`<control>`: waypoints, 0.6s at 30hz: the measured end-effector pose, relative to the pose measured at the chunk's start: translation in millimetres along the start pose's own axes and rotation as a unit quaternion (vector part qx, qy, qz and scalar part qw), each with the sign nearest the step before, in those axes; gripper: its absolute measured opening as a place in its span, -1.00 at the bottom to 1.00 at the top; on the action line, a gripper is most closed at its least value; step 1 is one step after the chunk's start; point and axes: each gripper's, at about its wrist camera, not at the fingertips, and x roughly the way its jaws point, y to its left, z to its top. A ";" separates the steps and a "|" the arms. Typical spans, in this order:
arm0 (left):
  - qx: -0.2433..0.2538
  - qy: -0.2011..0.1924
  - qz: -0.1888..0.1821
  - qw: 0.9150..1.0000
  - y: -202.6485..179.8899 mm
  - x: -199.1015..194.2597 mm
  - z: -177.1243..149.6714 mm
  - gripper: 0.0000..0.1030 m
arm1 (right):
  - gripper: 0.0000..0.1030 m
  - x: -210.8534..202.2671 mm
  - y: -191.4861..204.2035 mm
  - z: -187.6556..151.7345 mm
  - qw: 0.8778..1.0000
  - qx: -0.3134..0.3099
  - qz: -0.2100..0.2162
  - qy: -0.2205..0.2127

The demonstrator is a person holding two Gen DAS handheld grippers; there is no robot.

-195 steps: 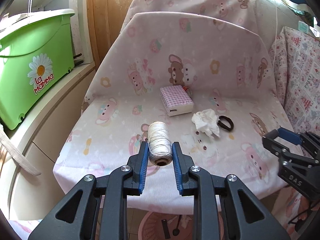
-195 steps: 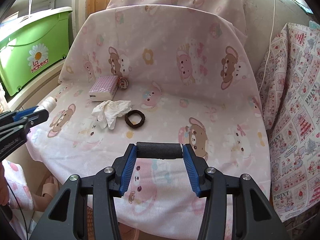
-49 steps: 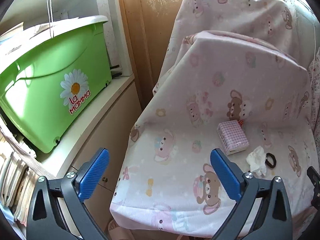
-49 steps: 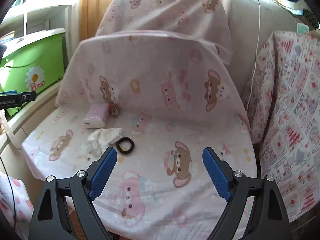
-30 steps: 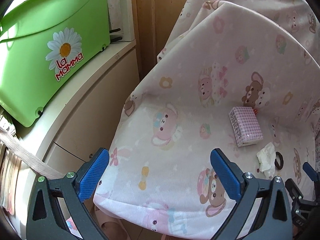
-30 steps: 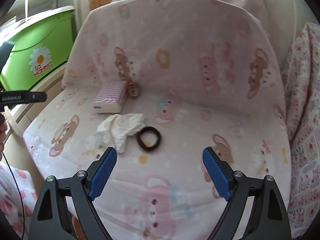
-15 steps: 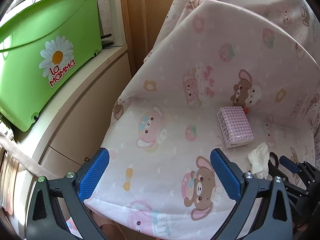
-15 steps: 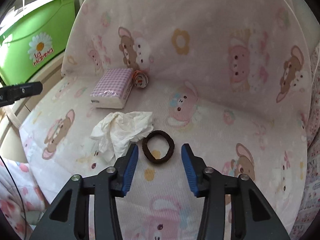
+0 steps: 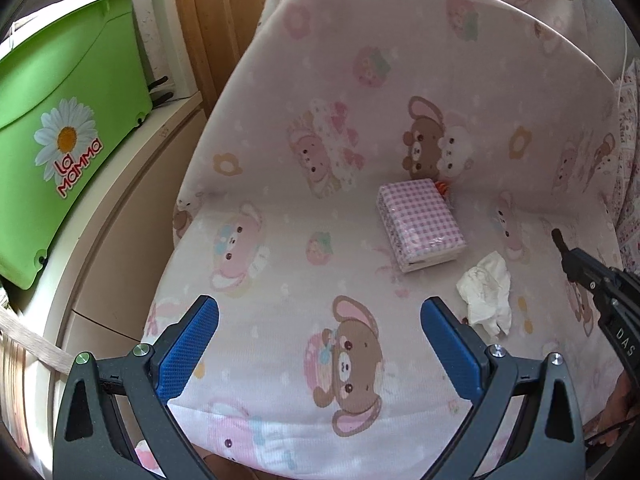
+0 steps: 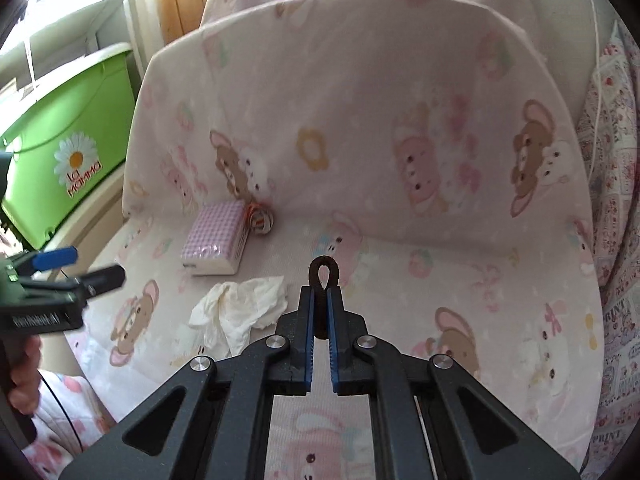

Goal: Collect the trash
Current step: 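Grasp the white tissue with the left tool while the right tool grasps the black hair tie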

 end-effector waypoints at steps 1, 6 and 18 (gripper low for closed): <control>0.010 0.002 0.000 1.000 -6.4 1.5 -0.9 0.95 | -0.86 -1.5 -3.2 -1.0 1.000 0.005 -0.008 -0.001; 0.048 -0.001 0.002 0.999 -33.9 7.0 -7.3 0.95 | -0.86 0.2 -9.9 -6.2 0.999 0.023 -0.022 -0.002; 0.046 0.006 -0.086 0.995 -75.3 17.3 -13.2 0.07 | -0.86 -7.0 -15.4 -10.5 1.000 0.021 -0.021 -0.002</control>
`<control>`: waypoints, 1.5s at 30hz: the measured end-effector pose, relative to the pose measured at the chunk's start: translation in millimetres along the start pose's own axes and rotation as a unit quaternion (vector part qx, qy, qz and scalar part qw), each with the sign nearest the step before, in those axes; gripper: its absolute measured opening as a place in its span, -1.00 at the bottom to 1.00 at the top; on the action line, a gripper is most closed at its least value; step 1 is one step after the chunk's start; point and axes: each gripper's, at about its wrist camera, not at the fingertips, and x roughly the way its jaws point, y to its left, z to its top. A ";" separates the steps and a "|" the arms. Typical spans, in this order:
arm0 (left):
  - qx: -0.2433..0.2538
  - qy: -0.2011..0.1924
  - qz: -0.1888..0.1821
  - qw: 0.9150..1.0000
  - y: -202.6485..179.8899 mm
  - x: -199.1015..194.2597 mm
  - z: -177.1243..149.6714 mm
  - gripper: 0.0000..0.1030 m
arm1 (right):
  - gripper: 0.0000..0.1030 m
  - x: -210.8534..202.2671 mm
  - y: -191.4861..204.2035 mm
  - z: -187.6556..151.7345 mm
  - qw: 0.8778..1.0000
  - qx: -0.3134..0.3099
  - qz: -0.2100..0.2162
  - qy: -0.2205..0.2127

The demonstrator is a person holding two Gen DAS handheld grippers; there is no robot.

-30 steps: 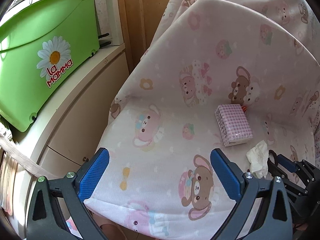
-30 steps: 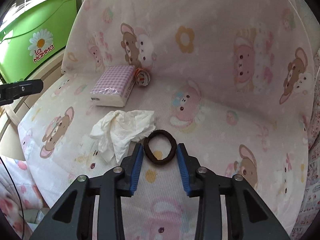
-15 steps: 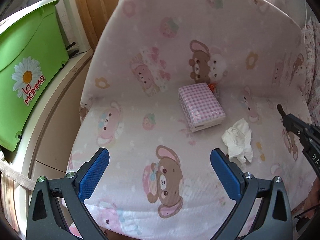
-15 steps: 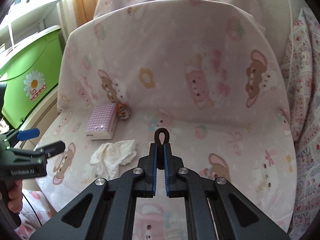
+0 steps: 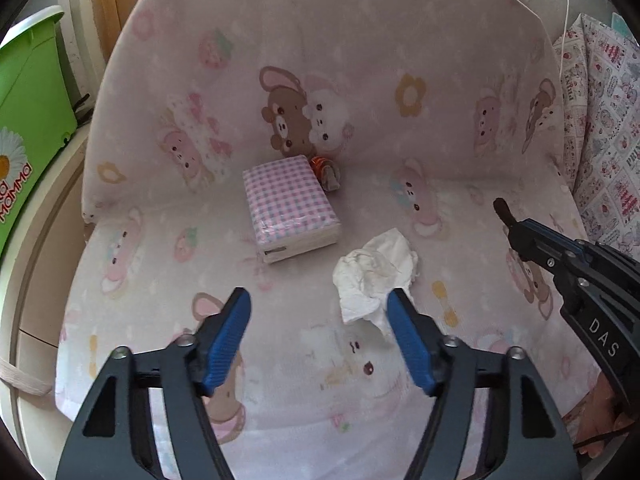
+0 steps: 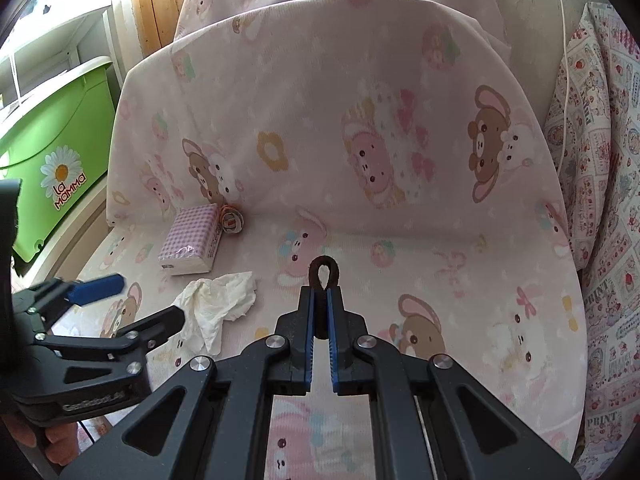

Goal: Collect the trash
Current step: 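Grasp the white tissue with the left tool while the right tool grasps the black hair tie, then carry the tissue and hair tie over the pink basket and open both tools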

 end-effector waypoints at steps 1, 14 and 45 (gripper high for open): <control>-0.001 0.005 -0.008 1.000 0.1 4.6 0.2 0.00 | -0.86 0.1 -0.2 -0.2 1.000 0.000 0.000 0.001; -0.021 0.004 -0.022 1.000 3.3 0.3 -4.0 -0.91 | -0.86 -5.2 2.4 -1.2 1.000 -0.009 0.002 -0.003; -0.028 -0.073 0.046 0.996 33.4 -92.6 -68.3 -0.89 | -0.86 -79.2 64.8 -60.4 0.996 -0.048 0.070 -0.006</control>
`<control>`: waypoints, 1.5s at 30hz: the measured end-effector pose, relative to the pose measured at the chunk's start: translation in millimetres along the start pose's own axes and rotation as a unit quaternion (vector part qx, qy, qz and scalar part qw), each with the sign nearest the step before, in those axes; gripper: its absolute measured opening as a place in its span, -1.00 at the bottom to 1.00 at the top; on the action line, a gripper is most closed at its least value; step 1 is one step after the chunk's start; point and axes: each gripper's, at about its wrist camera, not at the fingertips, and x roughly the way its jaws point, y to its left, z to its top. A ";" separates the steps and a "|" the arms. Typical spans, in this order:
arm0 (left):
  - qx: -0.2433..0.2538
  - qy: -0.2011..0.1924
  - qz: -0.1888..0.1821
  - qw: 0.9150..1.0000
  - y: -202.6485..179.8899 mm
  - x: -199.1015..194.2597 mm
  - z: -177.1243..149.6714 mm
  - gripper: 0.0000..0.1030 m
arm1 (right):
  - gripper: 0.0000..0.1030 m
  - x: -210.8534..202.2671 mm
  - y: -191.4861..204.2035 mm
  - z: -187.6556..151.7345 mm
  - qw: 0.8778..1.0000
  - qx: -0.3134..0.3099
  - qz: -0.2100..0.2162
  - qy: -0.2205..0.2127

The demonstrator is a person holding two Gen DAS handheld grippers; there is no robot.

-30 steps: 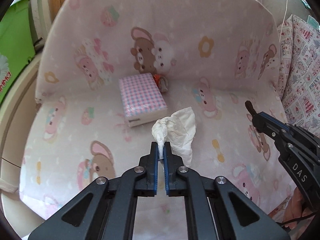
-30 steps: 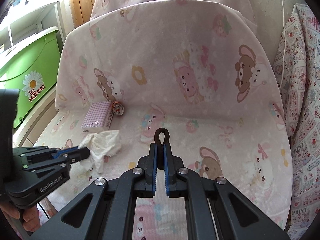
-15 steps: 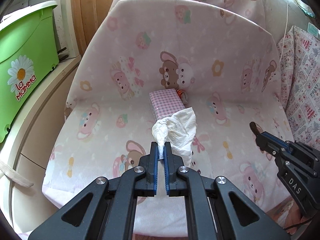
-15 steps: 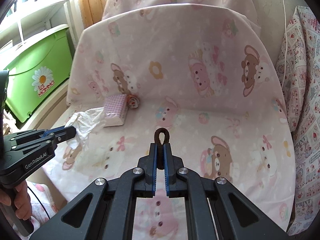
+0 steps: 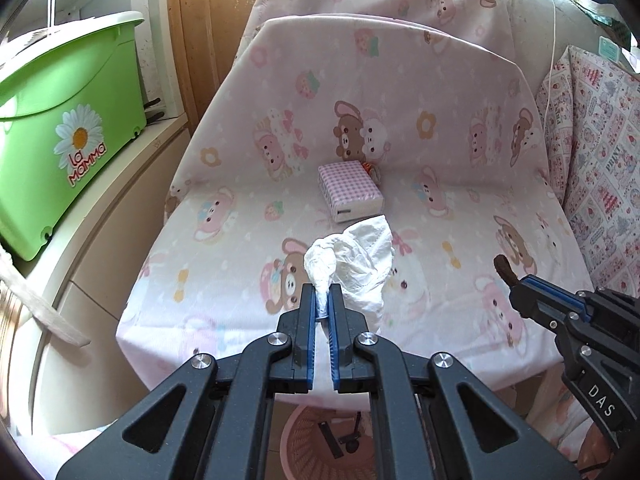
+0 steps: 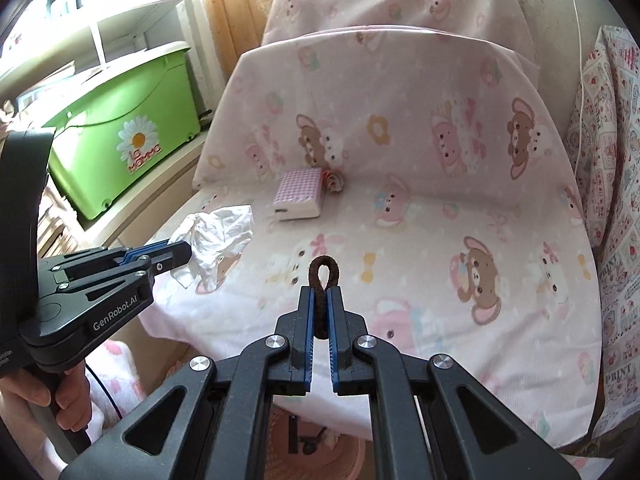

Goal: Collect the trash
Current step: 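Carry the tissue and hair tie over the pink basket and open both tools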

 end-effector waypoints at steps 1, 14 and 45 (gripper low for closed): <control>-0.001 0.001 -0.001 1.000 1.3 -3.1 -3.4 -0.89 | -0.86 -2.2 2.9 -2.8 1.000 -0.003 0.002 0.003; -0.008 0.033 0.005 0.999 9.4 -32.5 -57.0 -0.89 | -0.86 -26.0 26.1 -38.1 0.999 0.012 0.040 0.033; -0.068 0.314 -0.011 0.947 22.9 90.8 -141.4 -0.89 | -0.86 72.7 46.2 -121.3 0.970 -0.012 0.019 0.242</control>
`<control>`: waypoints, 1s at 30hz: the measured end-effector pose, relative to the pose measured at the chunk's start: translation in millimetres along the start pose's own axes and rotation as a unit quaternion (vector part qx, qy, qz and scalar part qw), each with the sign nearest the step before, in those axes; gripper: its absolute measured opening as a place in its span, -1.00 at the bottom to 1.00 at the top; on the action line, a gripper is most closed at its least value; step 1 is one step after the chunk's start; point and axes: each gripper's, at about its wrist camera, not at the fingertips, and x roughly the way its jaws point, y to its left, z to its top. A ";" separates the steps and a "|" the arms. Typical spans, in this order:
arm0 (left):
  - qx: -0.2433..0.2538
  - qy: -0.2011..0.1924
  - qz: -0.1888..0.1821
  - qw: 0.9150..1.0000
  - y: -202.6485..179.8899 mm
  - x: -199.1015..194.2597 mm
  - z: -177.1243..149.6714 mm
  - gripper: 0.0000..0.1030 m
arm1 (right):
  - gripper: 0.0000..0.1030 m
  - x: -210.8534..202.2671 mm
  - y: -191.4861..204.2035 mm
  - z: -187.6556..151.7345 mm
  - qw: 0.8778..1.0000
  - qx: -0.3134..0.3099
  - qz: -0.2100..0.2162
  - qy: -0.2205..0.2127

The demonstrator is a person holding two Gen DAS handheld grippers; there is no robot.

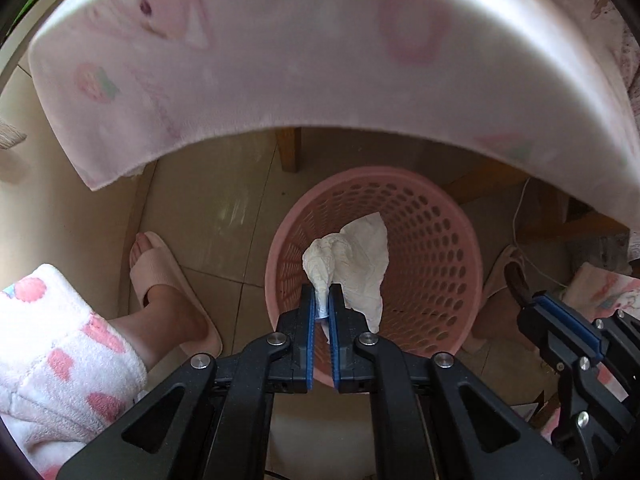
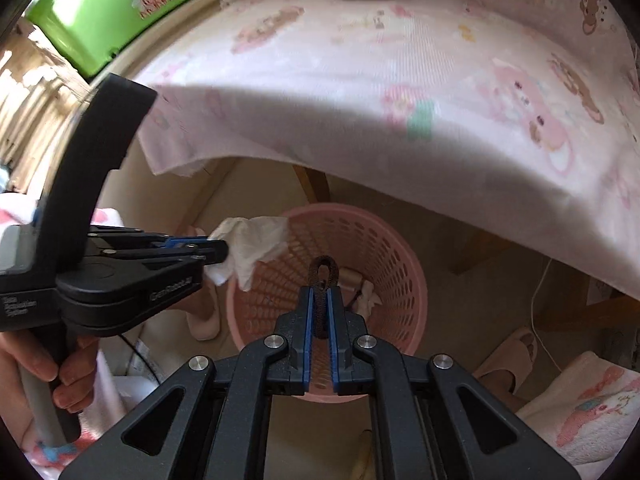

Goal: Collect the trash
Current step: 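Carry the tissue and hair tie over the pink basket and open both tools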

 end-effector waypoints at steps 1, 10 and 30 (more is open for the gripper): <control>0.000 0.007 -0.007 1.000 0.7 5.0 -0.1 -0.89 | -0.86 7.2 0.5 2.6 1.000 0.001 -0.002 0.007; 0.010 0.055 0.020 0.998 -6.9 44.6 -0.9 -0.88 | -0.86 53.0 -1.0 -6.9 0.998 -0.003 -0.031 0.050; 0.015 0.048 0.047 0.998 -3.8 47.9 -1.2 -0.26 | -0.51 74.4 -24.8 -7.1 0.995 0.037 -0.051 0.075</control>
